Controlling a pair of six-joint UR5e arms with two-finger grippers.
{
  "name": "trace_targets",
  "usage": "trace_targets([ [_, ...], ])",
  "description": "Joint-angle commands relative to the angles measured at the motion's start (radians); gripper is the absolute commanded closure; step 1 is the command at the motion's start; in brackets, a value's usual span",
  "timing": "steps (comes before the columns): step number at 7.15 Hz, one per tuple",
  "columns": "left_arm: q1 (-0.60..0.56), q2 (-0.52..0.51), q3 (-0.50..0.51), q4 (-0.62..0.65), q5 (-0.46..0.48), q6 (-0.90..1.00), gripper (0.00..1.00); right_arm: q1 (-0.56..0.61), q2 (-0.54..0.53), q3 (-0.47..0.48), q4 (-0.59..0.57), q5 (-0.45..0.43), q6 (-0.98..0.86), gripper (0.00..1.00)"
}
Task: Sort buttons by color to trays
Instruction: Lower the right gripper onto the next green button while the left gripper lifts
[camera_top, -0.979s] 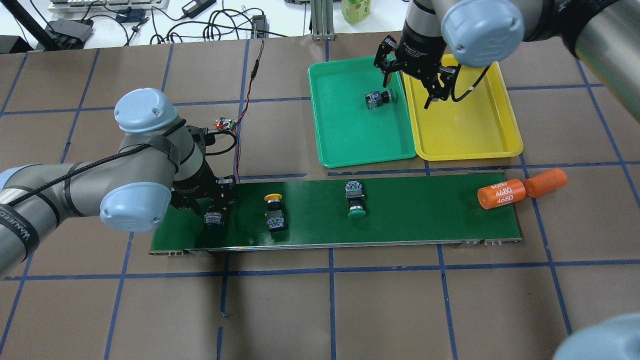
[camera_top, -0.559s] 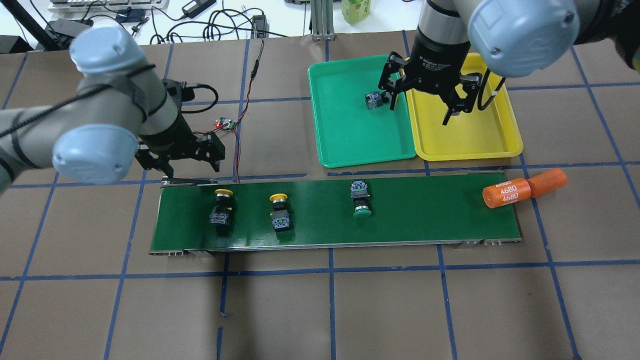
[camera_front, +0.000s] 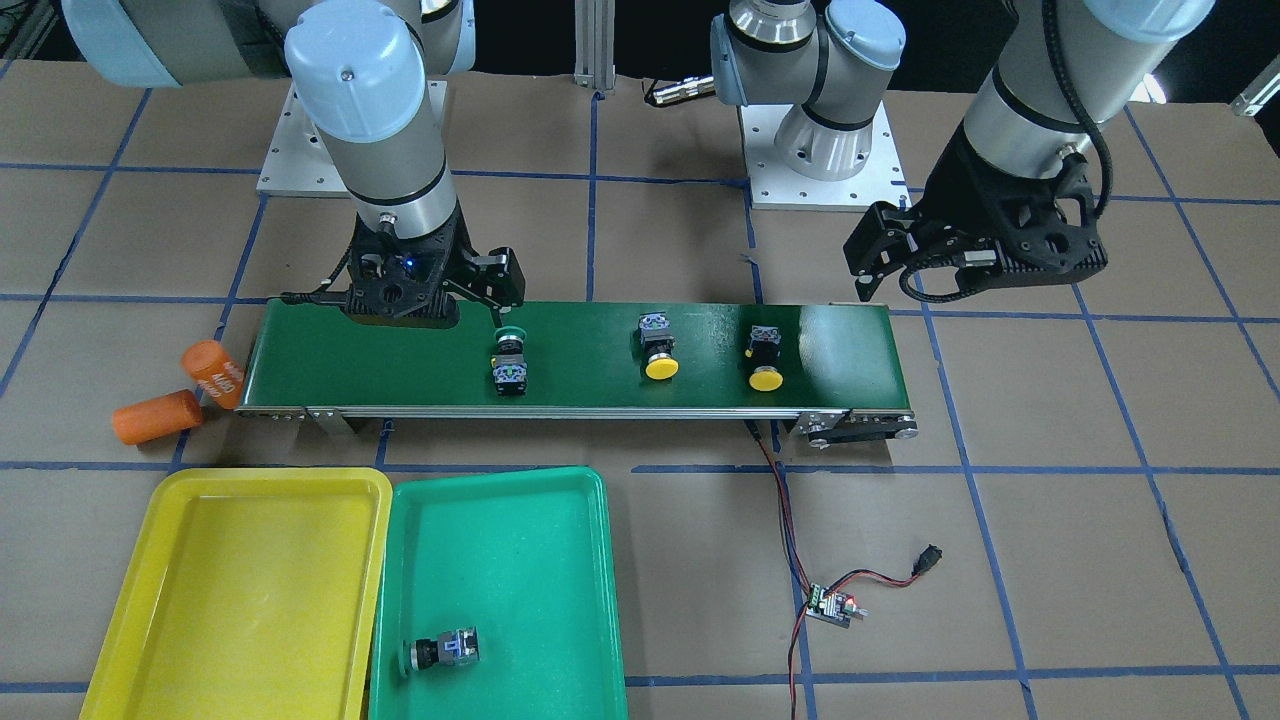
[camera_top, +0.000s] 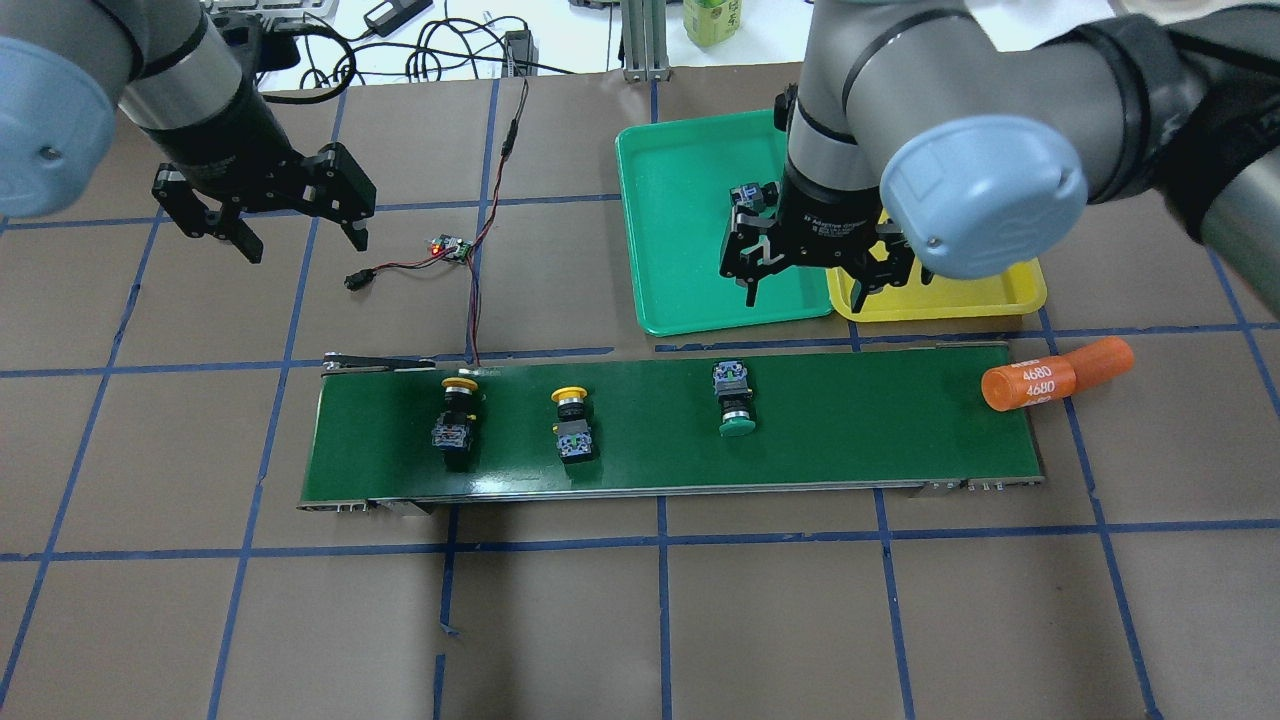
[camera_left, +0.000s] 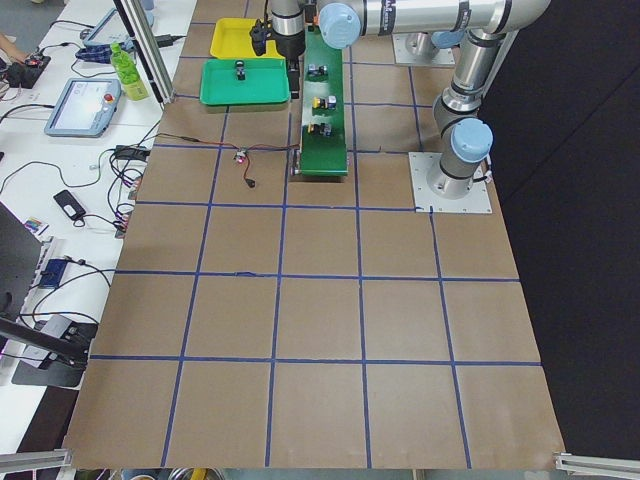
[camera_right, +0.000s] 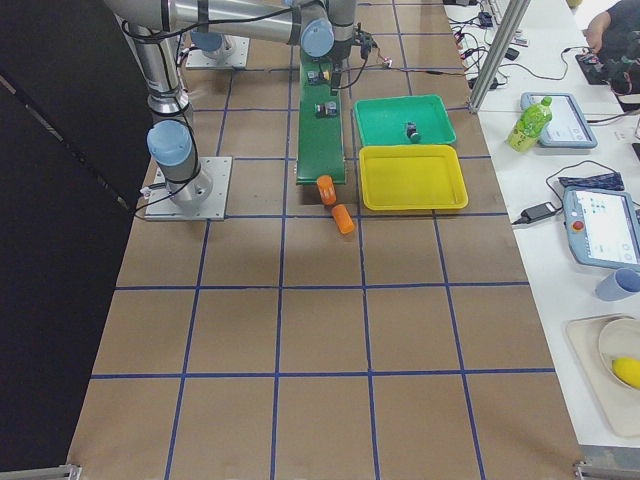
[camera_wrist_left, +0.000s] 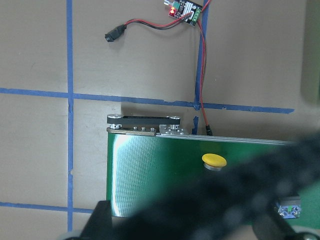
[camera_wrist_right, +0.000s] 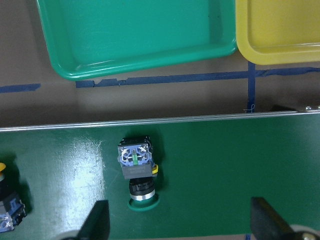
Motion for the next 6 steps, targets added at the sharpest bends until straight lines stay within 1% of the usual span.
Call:
trace_targets([
  [1,-0.026,0.037,-0.002,0.002,-0.017,0.073,0.0,-0.001,0.029,0.049,-0.096,-0.001,-0.088,0.0],
  [2,-0.029,0.055,-0.008,0.002,-0.066,0.087,0.0,-0.001,0.089,0.054,-0.141,-0.003,-0.08,0.0],
  [3,-0.029,0.057,-0.013,0.002,-0.06,0.086,0.0,-0.001,0.141,0.055,-0.172,0.006,-0.078,0.0],
  [4,-0.027,0.052,-0.01,0.001,-0.071,0.083,0.0,-0.001,0.152,0.057,-0.167,0.006,-0.083,0.0],
  [5,-0.026,0.062,0.001,-0.016,-0.054,0.074,0.0,-0.002,0.158,0.07,-0.167,0.006,-0.078,0.0],
  [6,-0.021,0.063,0.022,-0.072,-0.043,0.072,0.0,-0.011,0.162,0.095,-0.172,0.006,-0.078,0.0],
])
